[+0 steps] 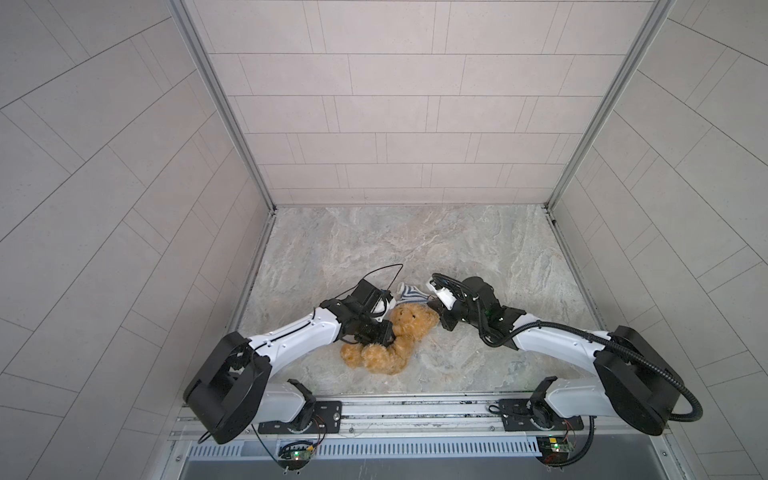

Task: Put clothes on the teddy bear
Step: 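Tilt the bear toward the right gripper while the right raises the sweater over its head, then pull the sweater opening down over the bear's head with the right gripper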

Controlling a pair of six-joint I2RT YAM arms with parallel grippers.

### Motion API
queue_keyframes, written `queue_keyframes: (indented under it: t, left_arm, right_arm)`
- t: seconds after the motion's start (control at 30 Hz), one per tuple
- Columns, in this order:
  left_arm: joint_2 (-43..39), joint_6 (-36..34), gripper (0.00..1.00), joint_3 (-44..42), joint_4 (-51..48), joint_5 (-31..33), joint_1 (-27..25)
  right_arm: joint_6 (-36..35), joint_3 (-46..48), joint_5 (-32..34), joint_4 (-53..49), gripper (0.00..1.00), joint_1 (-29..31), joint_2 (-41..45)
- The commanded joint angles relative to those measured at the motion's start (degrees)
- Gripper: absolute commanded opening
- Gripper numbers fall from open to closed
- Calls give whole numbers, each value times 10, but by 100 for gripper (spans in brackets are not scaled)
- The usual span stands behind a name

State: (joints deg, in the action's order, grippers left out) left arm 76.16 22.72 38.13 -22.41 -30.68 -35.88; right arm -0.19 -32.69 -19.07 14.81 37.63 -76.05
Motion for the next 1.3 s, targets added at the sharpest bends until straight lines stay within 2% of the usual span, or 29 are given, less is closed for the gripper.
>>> queue_keyframes:
  t: [0.0, 0.1, 0.23, 0.33, 0.63, 0.83, 1.03, 1.27]
  left_arm:
    - [0, -4, 0, -8, -15, 53, 8]
    - [-3, -11, 0, -9, -7, 75, 8]
    - [-19, -17, 0, -4, -6, 135, -4]
    - [-35, 3, 0, -20, 32, 153, -12]
    - [-81, 14, 0, -64, 174, 326, -143]
    - [-113, 11, 0, -100, 248, 405, -189]
    - [-187, -60, 0, -130, 322, 499, -254]
    - [-252, -150, 0, -160, 405, 567, -310]
  right_arm:
    - [-22, -23, -4, -24, 0, 11, 13]
    - [-10, -25, -12, -27, 0, 21, 8]
    - [8, -59, -9, -45, 0, 39, -5]
    - [26, -76, 0, -71, 0, 49, -13]
    - [84, -103, 4, -109, 0, 67, -8]
    - [92, -112, 28, -146, 0, 79, 49]
    - [93, -126, 45, -192, 0, 105, 112]
    - [87, -180, 102, -286, 0, 152, 170]
